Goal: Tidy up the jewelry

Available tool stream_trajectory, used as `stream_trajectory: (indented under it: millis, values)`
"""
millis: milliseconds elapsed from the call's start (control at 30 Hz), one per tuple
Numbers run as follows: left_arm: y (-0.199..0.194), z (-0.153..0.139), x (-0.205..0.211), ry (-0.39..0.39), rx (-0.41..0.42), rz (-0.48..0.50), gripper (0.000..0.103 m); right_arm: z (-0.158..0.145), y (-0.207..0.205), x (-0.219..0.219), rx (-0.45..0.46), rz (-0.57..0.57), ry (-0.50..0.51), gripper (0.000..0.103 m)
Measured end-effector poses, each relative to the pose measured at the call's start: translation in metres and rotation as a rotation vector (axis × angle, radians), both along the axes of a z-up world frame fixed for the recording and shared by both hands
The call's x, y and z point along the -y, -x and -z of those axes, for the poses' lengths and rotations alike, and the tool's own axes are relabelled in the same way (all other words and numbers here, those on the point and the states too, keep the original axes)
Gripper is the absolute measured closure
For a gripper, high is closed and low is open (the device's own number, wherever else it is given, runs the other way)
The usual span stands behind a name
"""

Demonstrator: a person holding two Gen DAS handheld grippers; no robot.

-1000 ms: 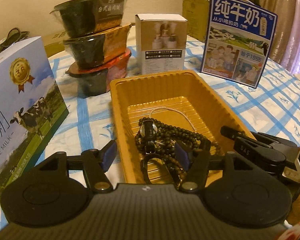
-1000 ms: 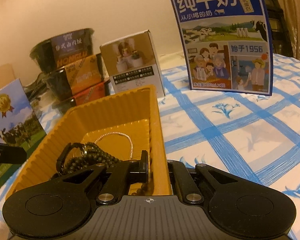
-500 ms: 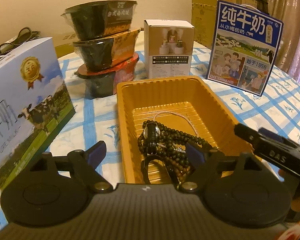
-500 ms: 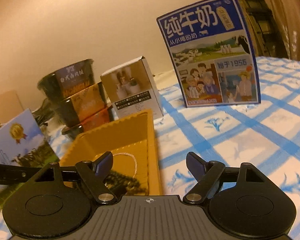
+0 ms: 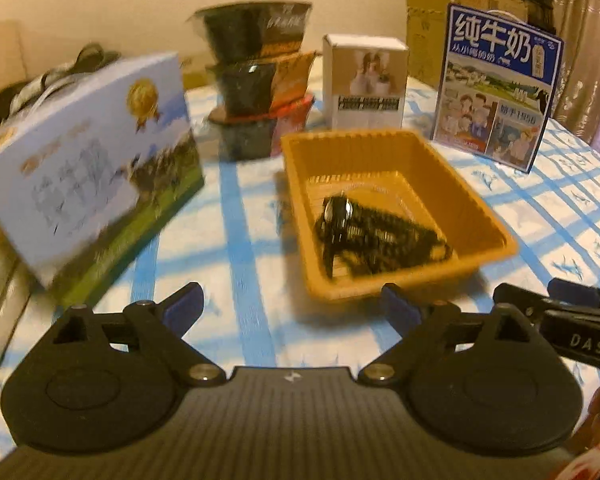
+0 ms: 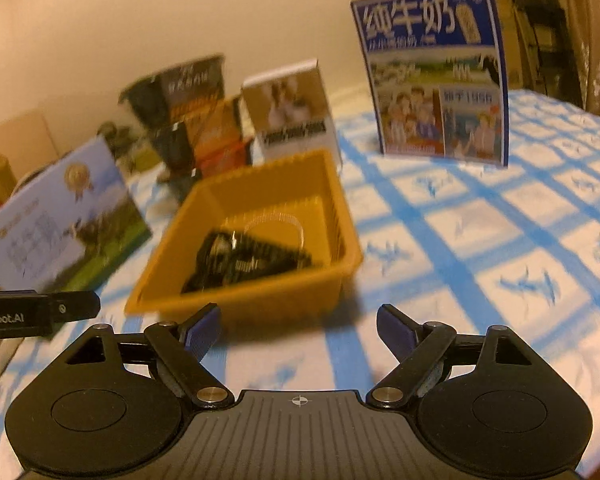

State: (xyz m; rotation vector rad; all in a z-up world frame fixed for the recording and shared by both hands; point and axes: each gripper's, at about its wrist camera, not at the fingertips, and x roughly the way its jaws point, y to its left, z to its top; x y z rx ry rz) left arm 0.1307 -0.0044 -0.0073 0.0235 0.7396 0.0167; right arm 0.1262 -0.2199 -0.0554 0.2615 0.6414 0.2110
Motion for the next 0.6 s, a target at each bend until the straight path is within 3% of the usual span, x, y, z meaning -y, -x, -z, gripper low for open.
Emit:
stream_trajectory:
  millis: [233, 400, 600]
  values:
    - [0.033, 0.008, -0.017, 0.070, -0.101, -0.042, 0.009, 0.000, 0.026, -0.015, -0.152, -0.058, 0.008, 0.018]
    - [0.052, 0.007, -0.021, 0.089, -0.125, -0.040, 0.012, -0.011, 0.048, -0.026, -0.126, -0.095, 0.090, 0.019]
    - [0.068, 0.000, -0.014, 0.059, -0.111, -0.002, 0.012, -0.023, 0.062, -0.026, -0.114, -0.101, 0.076, 0.019]
